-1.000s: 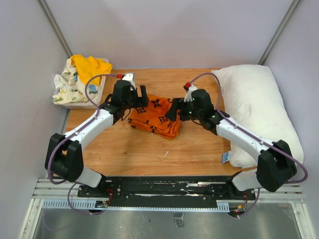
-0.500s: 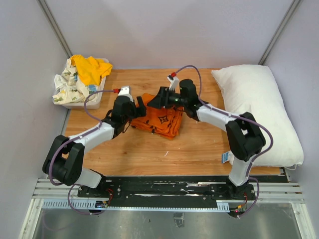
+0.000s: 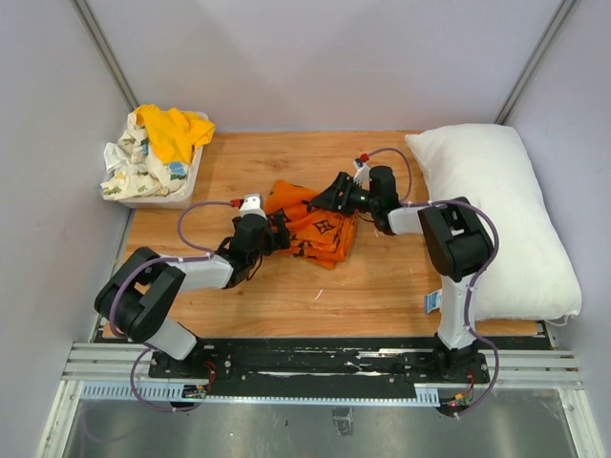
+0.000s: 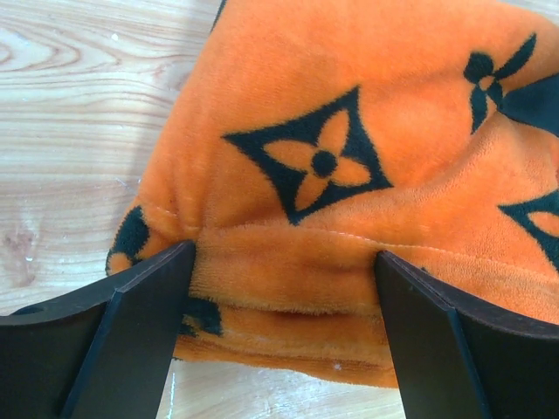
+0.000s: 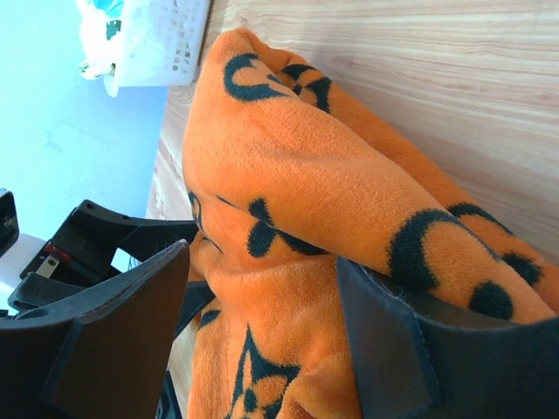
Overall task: Remove the pillowcase from the pillow
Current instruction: Adjust the pillowcase at the center of the board.
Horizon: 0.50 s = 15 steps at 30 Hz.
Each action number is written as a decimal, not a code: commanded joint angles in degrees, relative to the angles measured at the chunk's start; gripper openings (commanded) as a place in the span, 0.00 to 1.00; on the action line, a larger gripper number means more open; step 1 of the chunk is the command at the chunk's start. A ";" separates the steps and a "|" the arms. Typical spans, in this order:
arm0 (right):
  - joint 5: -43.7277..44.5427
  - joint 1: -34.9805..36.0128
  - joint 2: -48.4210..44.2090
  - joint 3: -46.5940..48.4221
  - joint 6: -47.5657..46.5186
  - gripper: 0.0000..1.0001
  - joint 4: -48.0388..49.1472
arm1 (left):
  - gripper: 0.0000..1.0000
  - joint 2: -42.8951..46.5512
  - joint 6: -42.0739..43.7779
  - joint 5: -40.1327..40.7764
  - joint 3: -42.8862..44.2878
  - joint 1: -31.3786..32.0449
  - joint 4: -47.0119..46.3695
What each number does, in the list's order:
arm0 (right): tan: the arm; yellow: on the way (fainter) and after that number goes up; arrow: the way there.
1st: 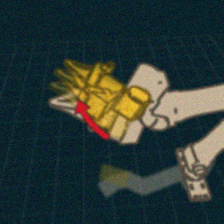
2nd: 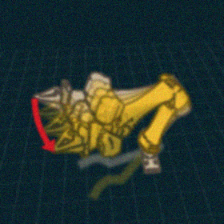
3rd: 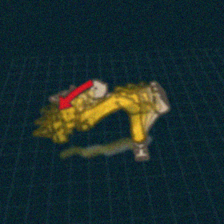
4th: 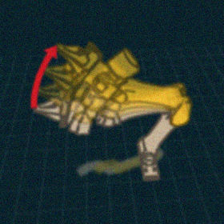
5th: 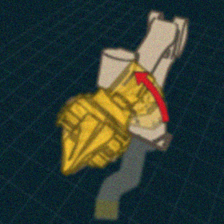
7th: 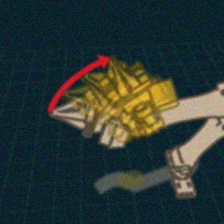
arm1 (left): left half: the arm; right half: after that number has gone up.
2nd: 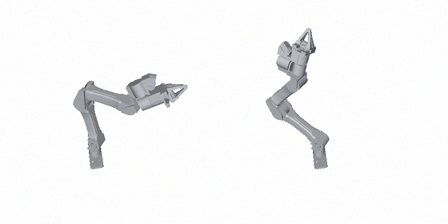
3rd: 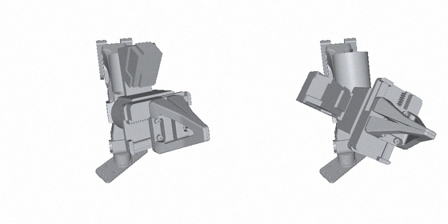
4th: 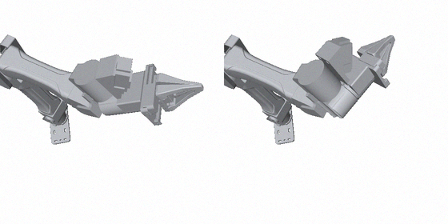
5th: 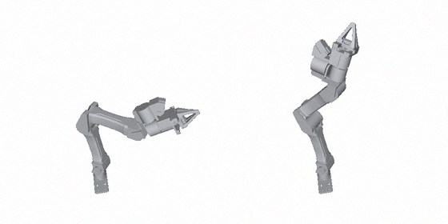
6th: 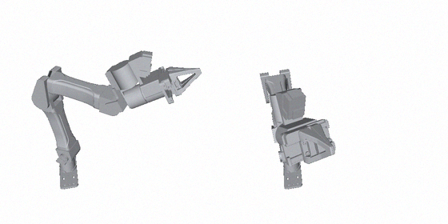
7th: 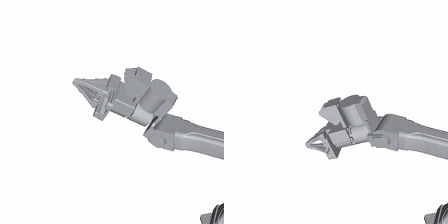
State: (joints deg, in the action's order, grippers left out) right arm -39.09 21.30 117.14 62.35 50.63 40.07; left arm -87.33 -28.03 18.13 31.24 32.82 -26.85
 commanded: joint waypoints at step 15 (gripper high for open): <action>21.37 7.92 -23.52 -0.30 -8.28 0.80 -17.83 | 0.82 5.44 9.35 -10.91 21.07 -4.52 16.18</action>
State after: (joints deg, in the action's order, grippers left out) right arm -25.91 25.89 98.52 64.25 39.16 21.56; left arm -80.51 -21.58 13.65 47.66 32.16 -13.54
